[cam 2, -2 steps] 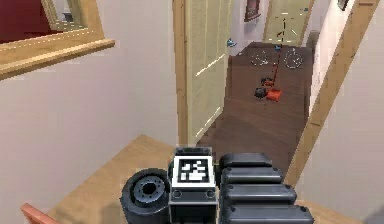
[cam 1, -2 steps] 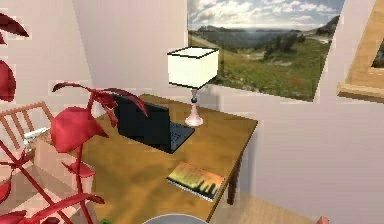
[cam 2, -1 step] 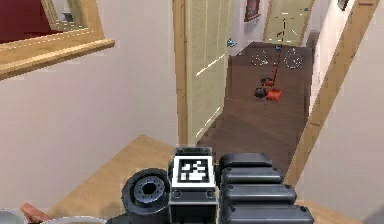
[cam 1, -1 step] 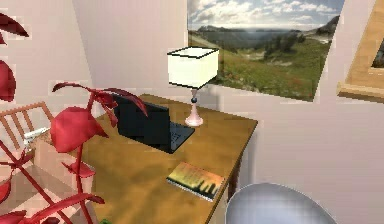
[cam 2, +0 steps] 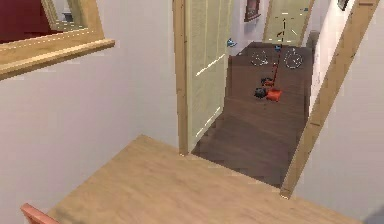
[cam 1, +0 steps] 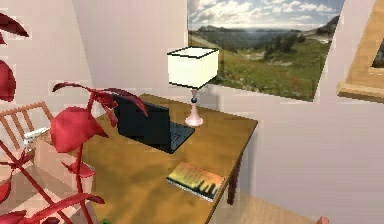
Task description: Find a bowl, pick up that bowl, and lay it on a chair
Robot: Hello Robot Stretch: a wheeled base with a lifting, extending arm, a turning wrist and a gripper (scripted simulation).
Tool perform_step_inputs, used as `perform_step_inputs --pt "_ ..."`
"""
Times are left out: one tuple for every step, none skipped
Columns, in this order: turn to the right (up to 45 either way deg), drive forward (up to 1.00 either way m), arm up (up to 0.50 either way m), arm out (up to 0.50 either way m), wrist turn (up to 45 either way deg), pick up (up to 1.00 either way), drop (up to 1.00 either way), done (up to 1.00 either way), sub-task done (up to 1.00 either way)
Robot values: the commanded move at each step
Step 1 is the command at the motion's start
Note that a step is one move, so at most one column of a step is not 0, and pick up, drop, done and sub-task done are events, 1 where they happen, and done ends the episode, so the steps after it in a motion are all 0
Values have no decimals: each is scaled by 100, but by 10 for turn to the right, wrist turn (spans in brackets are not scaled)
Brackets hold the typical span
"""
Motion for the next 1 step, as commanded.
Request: perform_step_inputs --pt "0 0 -32 0 0 0 0 0 0"
